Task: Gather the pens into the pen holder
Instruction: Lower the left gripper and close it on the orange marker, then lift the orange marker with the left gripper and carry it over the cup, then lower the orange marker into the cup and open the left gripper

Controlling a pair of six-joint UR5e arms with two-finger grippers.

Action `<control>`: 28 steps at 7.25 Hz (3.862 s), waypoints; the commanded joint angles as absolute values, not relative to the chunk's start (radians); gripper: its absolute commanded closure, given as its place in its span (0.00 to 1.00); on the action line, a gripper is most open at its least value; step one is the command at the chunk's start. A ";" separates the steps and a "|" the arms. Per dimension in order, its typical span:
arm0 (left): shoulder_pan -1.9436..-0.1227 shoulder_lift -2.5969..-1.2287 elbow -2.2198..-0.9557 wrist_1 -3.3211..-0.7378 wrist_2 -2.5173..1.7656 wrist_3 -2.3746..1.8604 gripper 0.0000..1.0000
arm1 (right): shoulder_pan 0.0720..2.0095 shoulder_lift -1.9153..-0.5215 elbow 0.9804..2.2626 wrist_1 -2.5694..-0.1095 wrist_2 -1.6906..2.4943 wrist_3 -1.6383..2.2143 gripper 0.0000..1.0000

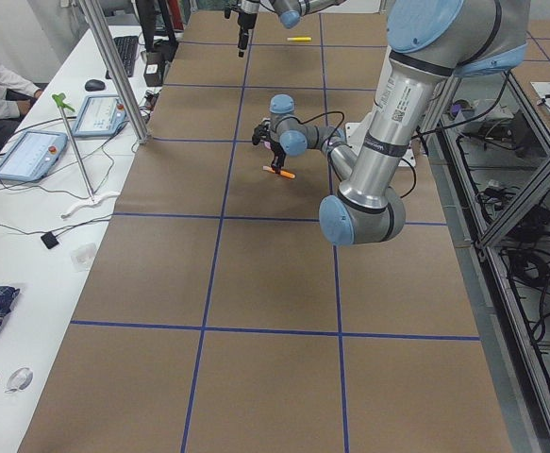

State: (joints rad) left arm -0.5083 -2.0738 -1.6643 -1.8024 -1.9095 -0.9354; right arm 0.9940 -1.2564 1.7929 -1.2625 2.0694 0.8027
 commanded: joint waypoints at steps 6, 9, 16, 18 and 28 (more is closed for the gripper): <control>-0.511 -2.079 -1.641 -1.804 -1.894 -0.931 0.59 | 0.992 -1.258 1.792 -1.262 2.069 0.804 0.00; -0.509 -2.083 -1.641 -1.804 -1.894 -0.936 0.81 | 0.993 -1.256 1.792 -1.262 2.069 0.804 0.00; -0.552 -2.086 -1.803 -2.213 -1.691 -0.978 1.00 | 0.992 -1.250 1.790 -1.262 2.072 0.802 0.00; -0.525 -2.085 -1.714 -2.465 -1.489 -0.989 1.00 | 0.992 -1.247 1.790 -1.262 2.072 0.802 0.00; -0.387 -2.094 -1.529 -2.873 -1.339 -0.888 0.51 | 0.994 -1.244 1.792 -1.262 2.072 0.802 0.00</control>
State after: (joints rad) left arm -0.3872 -2.0927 -1.5300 -2.8716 -1.3382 -0.9039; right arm 0.9940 -1.2434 1.7913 -1.2625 2.0726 0.8023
